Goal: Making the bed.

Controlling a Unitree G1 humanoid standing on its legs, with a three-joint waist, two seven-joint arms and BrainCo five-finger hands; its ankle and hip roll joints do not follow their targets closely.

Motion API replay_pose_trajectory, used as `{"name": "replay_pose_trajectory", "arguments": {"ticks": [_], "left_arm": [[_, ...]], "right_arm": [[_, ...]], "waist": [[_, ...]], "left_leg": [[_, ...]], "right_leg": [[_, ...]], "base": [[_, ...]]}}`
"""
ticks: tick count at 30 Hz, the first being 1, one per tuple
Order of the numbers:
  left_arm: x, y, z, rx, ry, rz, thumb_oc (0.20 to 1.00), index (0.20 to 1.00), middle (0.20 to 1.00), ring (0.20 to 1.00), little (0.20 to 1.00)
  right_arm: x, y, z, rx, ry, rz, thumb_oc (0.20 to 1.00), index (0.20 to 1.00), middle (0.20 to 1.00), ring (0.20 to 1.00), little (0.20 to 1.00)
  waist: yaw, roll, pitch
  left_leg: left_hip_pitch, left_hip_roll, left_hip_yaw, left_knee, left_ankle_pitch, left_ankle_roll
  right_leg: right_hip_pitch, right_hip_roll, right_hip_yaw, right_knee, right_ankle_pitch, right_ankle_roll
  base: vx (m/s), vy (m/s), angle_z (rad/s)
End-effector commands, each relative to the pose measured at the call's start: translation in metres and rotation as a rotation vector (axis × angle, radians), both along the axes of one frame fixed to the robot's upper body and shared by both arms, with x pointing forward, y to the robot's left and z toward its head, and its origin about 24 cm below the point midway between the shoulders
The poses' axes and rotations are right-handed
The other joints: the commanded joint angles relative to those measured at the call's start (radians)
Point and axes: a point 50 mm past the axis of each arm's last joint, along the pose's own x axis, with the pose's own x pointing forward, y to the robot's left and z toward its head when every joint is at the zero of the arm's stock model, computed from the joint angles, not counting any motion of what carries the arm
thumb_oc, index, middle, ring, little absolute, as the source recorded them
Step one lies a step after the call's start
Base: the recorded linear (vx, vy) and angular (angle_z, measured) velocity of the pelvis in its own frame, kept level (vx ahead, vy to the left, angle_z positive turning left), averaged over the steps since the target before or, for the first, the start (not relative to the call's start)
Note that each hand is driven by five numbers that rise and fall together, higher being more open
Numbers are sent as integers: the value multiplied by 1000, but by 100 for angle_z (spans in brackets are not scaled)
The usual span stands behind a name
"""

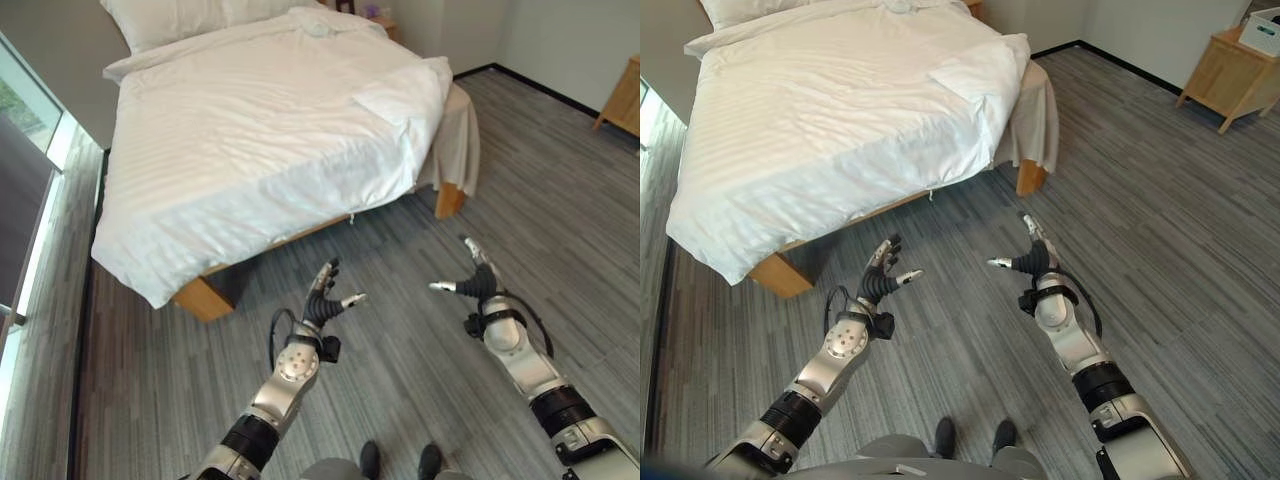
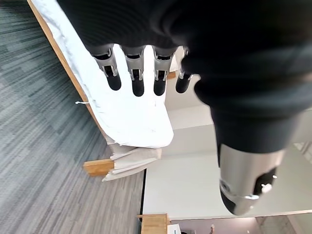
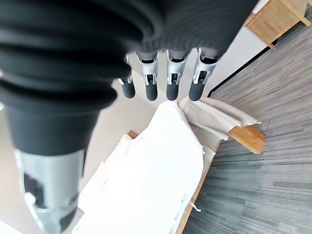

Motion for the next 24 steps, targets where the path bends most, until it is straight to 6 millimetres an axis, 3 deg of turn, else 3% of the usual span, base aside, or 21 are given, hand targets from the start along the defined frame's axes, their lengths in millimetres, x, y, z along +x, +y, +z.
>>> {"name": "replay_pose_trajectory", "arguments": {"ticks": [1, 7, 24], "left_arm": [[13, -19, 37, -17, -182, -62, 1000, 1000, 1000, 1000, 1000], [11, -16, 42, -12, -209, -42, 1000, 1000, 1000, 1000, 1000], [3, -3, 39, -55, -196, 17, 1000, 1000, 1000, 1000, 1000]], "right_arm": [[2, 14, 27, 21, -145, 60, 1000, 1000, 1000, 1000, 1000], [-13, 15, 14, 38, -110, 67, 1000, 1000, 1000, 1000, 1000], [-18, 18, 13, 71, -119, 75, 1000, 1000, 1000, 1000, 1000]], "waist": [[35, -37, -5], [21, -32, 5], [22, -28, 25]], "left_leg": [[5, 64, -147, -19, -65, -79], [-3, 77, -157, -19, -58, -95], [-26, 110, -155, -13, -50, -121]], "right_leg": [[57, -60, -5, 53, -155, 60], [51, -44, -13, 56, -168, 50], [46, -18, -20, 22, -177, 36]], "base": [[0, 0, 0], [15, -65, -1], [26, -37, 0]]}}
